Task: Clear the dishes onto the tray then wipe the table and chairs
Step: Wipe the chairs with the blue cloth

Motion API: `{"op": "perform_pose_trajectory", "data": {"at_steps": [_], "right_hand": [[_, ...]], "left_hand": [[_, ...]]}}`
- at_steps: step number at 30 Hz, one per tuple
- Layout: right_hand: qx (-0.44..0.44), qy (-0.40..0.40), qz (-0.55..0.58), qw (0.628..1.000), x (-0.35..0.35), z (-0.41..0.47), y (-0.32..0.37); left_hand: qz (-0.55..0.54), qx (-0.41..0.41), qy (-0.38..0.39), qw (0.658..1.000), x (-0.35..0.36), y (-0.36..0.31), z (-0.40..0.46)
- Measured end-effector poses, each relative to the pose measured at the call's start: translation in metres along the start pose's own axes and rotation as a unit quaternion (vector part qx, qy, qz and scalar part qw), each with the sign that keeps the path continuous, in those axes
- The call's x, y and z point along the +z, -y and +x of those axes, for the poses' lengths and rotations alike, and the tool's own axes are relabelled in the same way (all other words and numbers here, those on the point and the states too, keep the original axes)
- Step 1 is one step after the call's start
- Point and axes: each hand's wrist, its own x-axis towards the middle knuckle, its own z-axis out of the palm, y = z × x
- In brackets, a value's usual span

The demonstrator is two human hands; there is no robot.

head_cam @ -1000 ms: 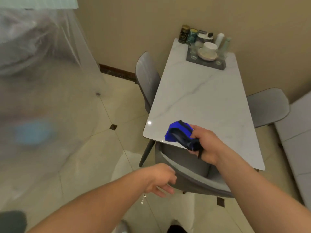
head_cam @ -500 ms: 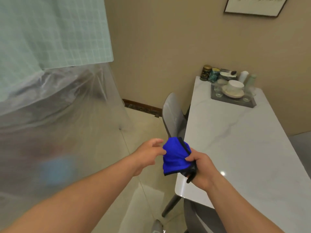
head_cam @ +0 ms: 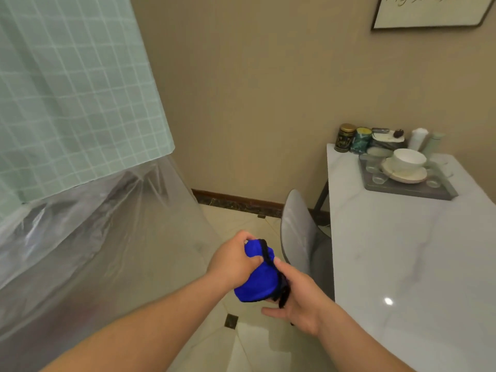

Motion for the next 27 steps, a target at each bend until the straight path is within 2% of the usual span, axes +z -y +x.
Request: {"op": "perform_pose_trajectory", "data": {"at_steps": [3, 6, 8, 10, 14, 16, 19, 21, 24, 27], "right_hand": [[-0.044, -0.014, 0.082, 0.996, 0.011, 0.042, 0.018], [-0.086, -0.098, 0.126, 0.983, 0.013, 0.074, 0.024], [-0.096, -0.161, 0.154, 0.97, 0.012, 0.093, 0.026], [-0.099, -0.216, 0.167, 0.957, 0.005, 0.105, 0.021], [-0.085, -0.334, 0.165, 0.924, -0.023, 0.13, 0.016], [-0.086, -0.395, 0.164, 0.9, -0.042, 0.143, 0.021], [-0.115, -0.457, 0.1, 0.876, -0.059, 0.16, 0.042], [-0.146, -0.437, 0.034, 0.887, -0.074, 0.187, 0.064], [-0.172, -0.359, -0.124, 0.909, -0.077, 0.239, 0.092], [-0.184, -0.355, -0.3, 0.866, -0.073, 0.285, 0.099]], "left_hand": [[0.028, 0.07, 0.057, 0.996, 0.002, 0.0, 0.06], [0.008, 0.122, 0.199, 0.972, 0.005, 0.002, 0.103], [-0.053, 0.097, 0.308, 0.945, 0.005, 0.006, 0.132], [-0.069, 0.059, 0.355, 0.93, 0.002, 0.005, 0.151], [-0.027, 0.032, 0.291, 0.956, 0.004, 0.003, 0.205], [-0.046, -0.001, 0.287, 0.957, 0.011, 0.0, 0.23], [-0.067, -0.026, 0.285, 0.956, 0.019, -0.002, 0.26], [-0.066, -0.049, 0.275, 0.958, 0.034, -0.005, 0.283], [-0.065, -0.101, 0.267, 0.956, 0.054, -0.017, 0.313], [-0.049, -0.122, 0.266, 0.955, 0.075, -0.027, 0.343]]}}
